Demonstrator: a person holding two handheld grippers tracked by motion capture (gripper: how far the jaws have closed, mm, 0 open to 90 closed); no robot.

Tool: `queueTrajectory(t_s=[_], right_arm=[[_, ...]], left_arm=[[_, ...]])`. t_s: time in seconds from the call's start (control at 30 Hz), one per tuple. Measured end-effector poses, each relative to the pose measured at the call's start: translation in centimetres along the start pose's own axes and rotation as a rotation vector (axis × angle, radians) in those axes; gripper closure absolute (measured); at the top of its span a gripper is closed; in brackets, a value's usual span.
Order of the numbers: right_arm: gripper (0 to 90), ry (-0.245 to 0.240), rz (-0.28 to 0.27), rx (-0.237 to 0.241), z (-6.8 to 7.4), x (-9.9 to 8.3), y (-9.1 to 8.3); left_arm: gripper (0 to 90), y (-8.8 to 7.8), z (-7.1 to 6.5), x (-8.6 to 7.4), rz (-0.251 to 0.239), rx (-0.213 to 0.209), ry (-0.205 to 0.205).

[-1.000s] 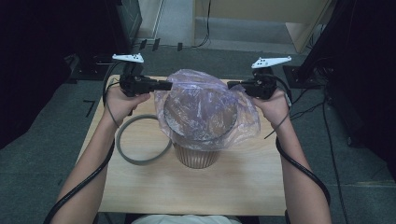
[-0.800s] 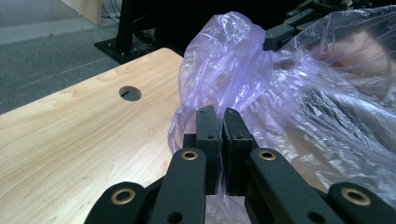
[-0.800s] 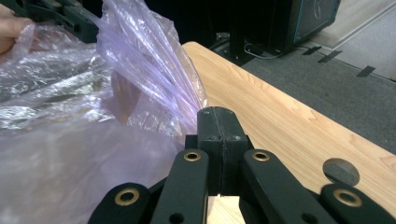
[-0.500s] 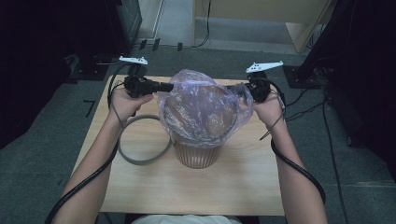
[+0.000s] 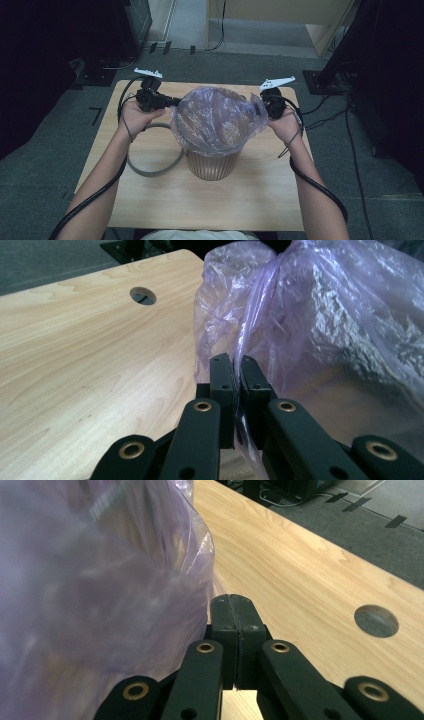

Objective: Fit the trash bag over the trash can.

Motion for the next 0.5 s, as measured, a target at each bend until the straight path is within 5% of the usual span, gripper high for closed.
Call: queueTrajectory(t_s=[0.23,0.5], right_arm=[[64.2,-0.018,-0.120,0.001,-0.2,0.5,-2.4],[55.6,-0.008,-0.189,0.032,0.2,1.2,-5.8]], left_arm=[[78.1,-1.6,-1.0,1.2,-0.048,-0.012,0.053],[67.9,-3.3,-2.1,1.9,-0.073,-0.017,0.083]])
Point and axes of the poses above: each handheld gripper's, and its own axes: y roughly forward along the jaws, x roughly out of its top, z roughly to its left, the point moved 2 cm from there along y, roughly forward along the jaws, and after that the axes turned 10 degrees about y, right-handed, at the moved point
